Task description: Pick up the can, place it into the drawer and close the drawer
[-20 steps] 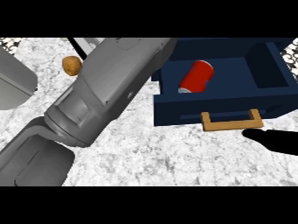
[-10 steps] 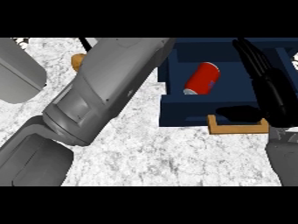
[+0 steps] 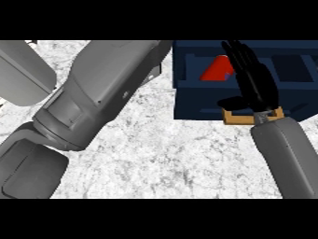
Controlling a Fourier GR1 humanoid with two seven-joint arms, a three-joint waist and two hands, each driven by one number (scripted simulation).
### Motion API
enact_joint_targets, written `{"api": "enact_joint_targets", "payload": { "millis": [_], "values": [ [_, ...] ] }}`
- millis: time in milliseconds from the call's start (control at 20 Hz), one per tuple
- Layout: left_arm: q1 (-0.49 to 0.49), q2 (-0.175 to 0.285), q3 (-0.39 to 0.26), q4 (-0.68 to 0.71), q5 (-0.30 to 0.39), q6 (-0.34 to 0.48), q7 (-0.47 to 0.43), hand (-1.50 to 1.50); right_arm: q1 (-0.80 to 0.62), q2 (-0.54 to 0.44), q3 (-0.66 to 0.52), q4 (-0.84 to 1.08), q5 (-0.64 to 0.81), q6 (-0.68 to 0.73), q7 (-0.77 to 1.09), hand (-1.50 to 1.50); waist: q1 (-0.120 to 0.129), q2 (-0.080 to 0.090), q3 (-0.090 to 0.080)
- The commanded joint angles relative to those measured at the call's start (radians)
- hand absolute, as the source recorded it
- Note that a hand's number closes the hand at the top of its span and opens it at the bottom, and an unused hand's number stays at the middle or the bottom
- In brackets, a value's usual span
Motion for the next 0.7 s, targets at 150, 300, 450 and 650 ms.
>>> {"api": "enact_joint_targets", "payload": {
  "millis": [150, 300, 450, 650],
  "values": [
    [0.059, 0.073, -0.009, -0.077, -0.023, -0.029, 0.055, -1.5, -0.159, 0.048, -0.048, 0.352, 0.1, -0.195, -0.029, -1.5, 0.038, -0.007, -0.001],
    [0.046, 0.107, 0.005, -0.075, -0.028, -0.037, 0.072, -1.5, -0.219, 0.069, -0.085, 0.452, 0.111, -0.315, -0.055, -1.5, 0.024, -0.001, 0.0],
    [0.108, 0.156, -0.003, -0.112, -0.037, -0.078, 0.081, -1.5, -0.34, 0.07, -0.098, 0.531, 0.143, -0.312, -0.009, -1.5, 0.038, -0.003, -0.001],
    [0.139, 0.129, -0.017, -0.184, -0.042, -0.061, 0.124, -1.5, -0.424, 0.058, -0.154, 0.672, 0.121, -0.383, -0.052, -1.5, 0.056, -0.003, 0.0]
  ]
}}
